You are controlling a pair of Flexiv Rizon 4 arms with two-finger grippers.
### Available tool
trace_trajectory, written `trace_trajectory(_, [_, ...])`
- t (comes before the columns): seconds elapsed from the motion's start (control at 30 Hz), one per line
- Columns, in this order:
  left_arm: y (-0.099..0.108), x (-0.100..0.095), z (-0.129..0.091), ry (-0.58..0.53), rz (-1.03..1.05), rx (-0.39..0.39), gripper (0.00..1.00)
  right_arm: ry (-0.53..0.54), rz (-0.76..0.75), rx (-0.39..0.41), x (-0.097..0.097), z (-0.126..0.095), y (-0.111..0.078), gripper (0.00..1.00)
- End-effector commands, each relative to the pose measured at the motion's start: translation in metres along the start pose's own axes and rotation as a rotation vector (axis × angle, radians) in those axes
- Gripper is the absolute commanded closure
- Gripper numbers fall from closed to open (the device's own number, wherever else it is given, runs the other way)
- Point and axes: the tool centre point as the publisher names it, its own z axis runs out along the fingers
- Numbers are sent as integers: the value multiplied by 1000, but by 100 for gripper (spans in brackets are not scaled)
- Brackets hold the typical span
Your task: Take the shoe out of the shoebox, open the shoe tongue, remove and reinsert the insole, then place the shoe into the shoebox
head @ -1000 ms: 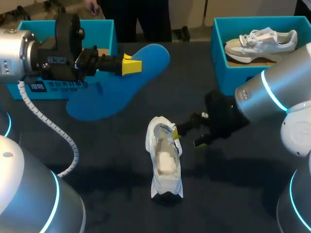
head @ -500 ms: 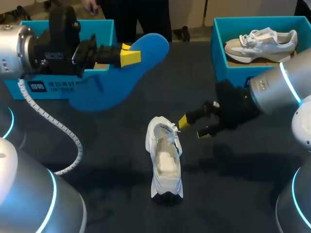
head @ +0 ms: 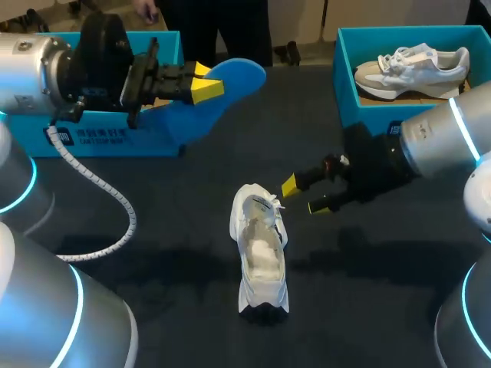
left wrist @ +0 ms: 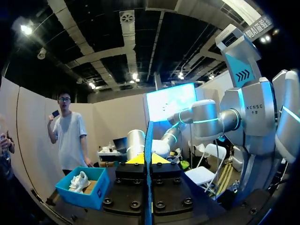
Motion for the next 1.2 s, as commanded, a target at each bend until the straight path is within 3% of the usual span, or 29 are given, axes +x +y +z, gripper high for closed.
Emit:
trace_trajectory(0.03, [5,-10,8,35,1,11,100,17,1,17,0,-3,17,0])
trace_trajectory(0.23, [7,-12,8,39,7,6,100,90,14,-3,2,-14,28,0])
trace_trajectory(0.43, [18,-22,6,134,261,170,100,97,16,-39,7,-23,37,0])
trace_trajectory(0.5, [27,-26,8,179,371,152,100,106,30,-63,6,-23,40,0])
trace_trajectory(0.87, [27,-26,8,179,371,152,100,106,30,-63,6,-23,40,0])
trace_trajectory(1.17, [43,-29,2,322,728,168,100,156,41,-59,12,-24,48,0])
trace_trajectory(1.2, [45,-28,1,364,809,222,100,175,33,-52,13,-24,49,0])
